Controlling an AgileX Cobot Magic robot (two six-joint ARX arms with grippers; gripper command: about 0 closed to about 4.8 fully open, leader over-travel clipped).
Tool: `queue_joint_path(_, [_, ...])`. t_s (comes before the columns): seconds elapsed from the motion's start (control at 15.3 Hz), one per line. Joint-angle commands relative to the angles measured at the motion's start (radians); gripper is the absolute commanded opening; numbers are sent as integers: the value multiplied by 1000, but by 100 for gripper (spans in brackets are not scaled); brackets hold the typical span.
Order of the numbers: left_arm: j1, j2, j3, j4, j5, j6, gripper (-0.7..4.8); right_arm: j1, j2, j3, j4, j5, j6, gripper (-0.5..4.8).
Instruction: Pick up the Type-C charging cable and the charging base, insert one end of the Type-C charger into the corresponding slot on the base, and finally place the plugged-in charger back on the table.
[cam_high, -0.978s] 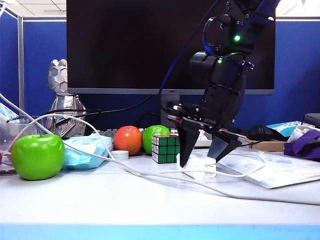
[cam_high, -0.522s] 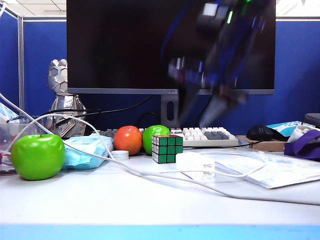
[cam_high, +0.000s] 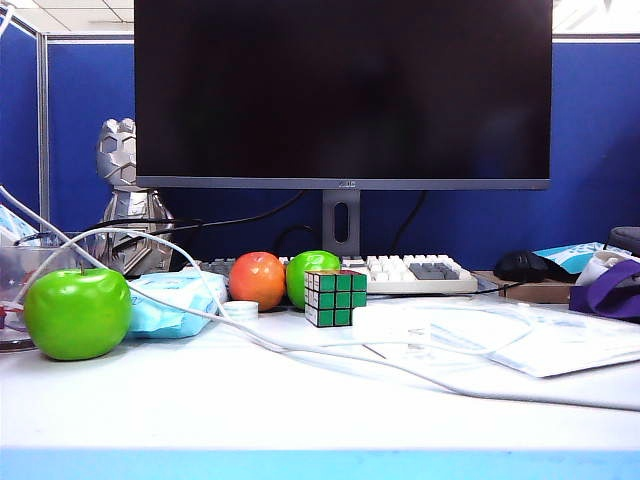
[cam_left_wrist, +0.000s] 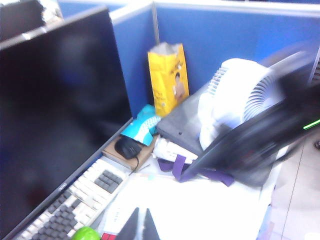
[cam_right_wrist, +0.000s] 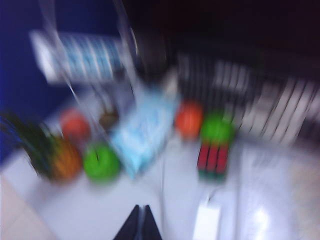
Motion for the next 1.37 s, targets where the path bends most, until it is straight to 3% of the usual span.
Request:
queue_joint_path(0.07, [0, -115, 4, -71, -2, 3, -6, 1, -280, -7, -81, 171, -51, -5])
queue_joint_path(0.26, [0, -248, 3, -153, 84, -5, -6, 1, -535, -235, -69, 246, -135, -5])
queue_joint_path(0.39, [0, -340, 1, -155, 99, -2, -6, 1, -754, -610, 183, 240, -91, -5])
queue_joint_path(0.52, [0, -402, 1, -155, 92, -8, -6, 1, -938, -930, 420, 371, -68, -5])
queue_joint_path(0.78, [0, -437, 1, -155, 104, -20, -6, 1, -1089, -1265, 449, 378, -46, -5])
queue_joint_path(0.98, [0, -436, 0, -155, 105, -19, -6, 2, -1090, -1411, 494, 407, -22, -5])
queue_joint_path(1.11, [0, -435, -41, -155, 103, -19, -6, 1, -1088, -1418, 498, 442, -23, -5])
queue_joint_path(1.3, [0, -422, -191, -119, 71, -15, -6, 2, -1089, -1418, 500, 434, -19, -5])
queue_joint_path(1.37, [0, -422, -288, -40, 89, 4, -6, 2, -1089, -1418, 500, 434, -19, -5])
